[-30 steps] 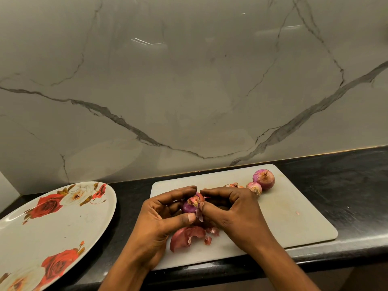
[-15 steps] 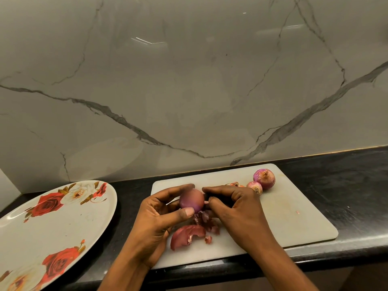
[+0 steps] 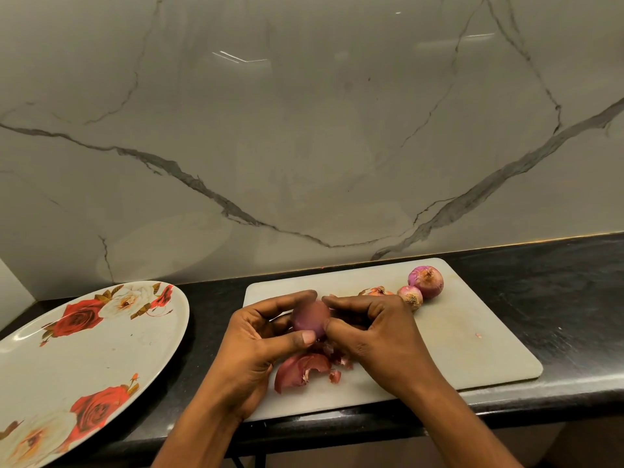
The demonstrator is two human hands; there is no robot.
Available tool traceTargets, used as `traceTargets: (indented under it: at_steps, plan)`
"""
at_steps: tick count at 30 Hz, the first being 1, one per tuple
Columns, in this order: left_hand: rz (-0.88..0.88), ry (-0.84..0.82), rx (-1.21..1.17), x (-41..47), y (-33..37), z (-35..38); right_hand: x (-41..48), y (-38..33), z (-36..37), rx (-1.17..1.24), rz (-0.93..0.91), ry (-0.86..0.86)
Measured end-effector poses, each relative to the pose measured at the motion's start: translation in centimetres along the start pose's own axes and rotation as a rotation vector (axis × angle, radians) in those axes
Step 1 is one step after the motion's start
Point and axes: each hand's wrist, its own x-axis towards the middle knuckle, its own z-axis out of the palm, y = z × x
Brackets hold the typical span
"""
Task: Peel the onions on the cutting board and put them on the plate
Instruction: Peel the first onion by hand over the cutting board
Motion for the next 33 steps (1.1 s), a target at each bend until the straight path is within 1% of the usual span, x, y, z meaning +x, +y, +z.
traceTargets:
  at_steps: [8,12,15,22,26,33]
  plan:
    - [-0.017,-0.018,-0.041,-0.2,0.16,-0.04,0.06,0.55,-0.06,-0.071,0.032,0.057]
    - [-0.002,-0.011,-0.051,-0.13,0.04,-0.01,0.09,0.71,0.12,-0.043,0.053,0.071]
    - [0.003,-0.006,-0.047,-0.05,0.0,0.03,-0.09,0.35,0.12,-0.015,0.033,0.059]
    - [-0.012,-0.014,-0.033,-0.02,-0.1,-0.1,-0.32,0.04,0.04,-0.087,-0.038,0.043]
    - [-0.022,-0.034,-0.033,0.04,-0.15,-0.42,-0.32,0.07,0.03,-0.136,-0.069,0.061]
    - [-0.002,-0.007,-0.053,0.04,-0.14,-0.13,-0.27,0.46,0.32,-0.095,-0.041,0.116]
